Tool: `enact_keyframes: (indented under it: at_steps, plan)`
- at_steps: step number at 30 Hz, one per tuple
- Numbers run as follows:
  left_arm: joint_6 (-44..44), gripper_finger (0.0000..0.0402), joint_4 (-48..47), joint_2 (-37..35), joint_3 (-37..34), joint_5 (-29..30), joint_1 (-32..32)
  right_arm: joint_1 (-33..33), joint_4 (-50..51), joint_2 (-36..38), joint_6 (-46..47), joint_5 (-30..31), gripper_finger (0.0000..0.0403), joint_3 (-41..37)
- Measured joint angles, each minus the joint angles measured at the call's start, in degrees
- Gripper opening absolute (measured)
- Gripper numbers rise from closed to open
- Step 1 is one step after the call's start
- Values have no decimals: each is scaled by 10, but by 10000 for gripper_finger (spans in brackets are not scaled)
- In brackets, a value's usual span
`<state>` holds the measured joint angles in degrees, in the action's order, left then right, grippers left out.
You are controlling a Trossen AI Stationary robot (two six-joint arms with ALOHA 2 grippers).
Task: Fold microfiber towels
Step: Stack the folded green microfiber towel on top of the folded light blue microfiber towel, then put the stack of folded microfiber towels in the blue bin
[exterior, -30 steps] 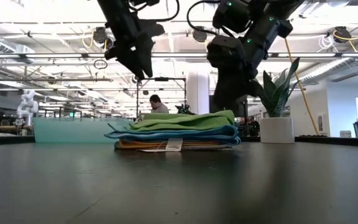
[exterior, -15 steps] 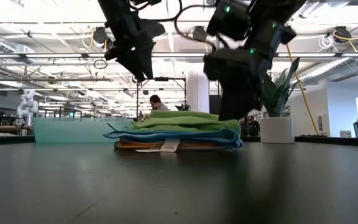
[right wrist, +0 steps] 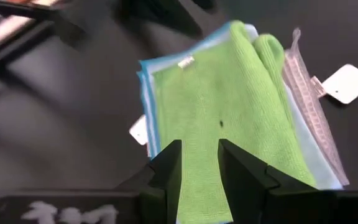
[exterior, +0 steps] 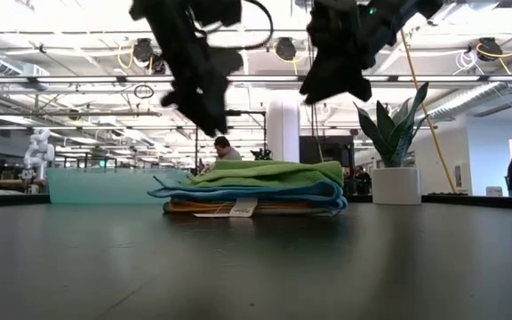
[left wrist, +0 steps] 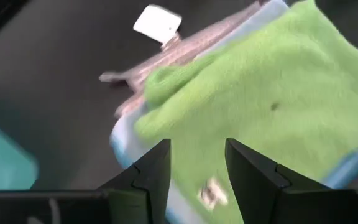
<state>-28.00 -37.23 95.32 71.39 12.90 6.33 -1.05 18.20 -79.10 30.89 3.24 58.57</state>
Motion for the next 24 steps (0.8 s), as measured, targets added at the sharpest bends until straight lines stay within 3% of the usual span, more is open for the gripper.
enact_keyframes:
  at_steps: [9,13,18,24]
  plan:
    - [21,154,18,80,-5,1,21,-1,6,23,13,0,95,0]
    - [23,154,16,95,-7,32,40,0,10,17,20,-1,95,0]
    - [31,154,13,62,-6,25,51,0,53,14,73,-2,95,0]
    - [24,154,3,-16,-5,-3,20,10,122,14,144,-19,95,0]
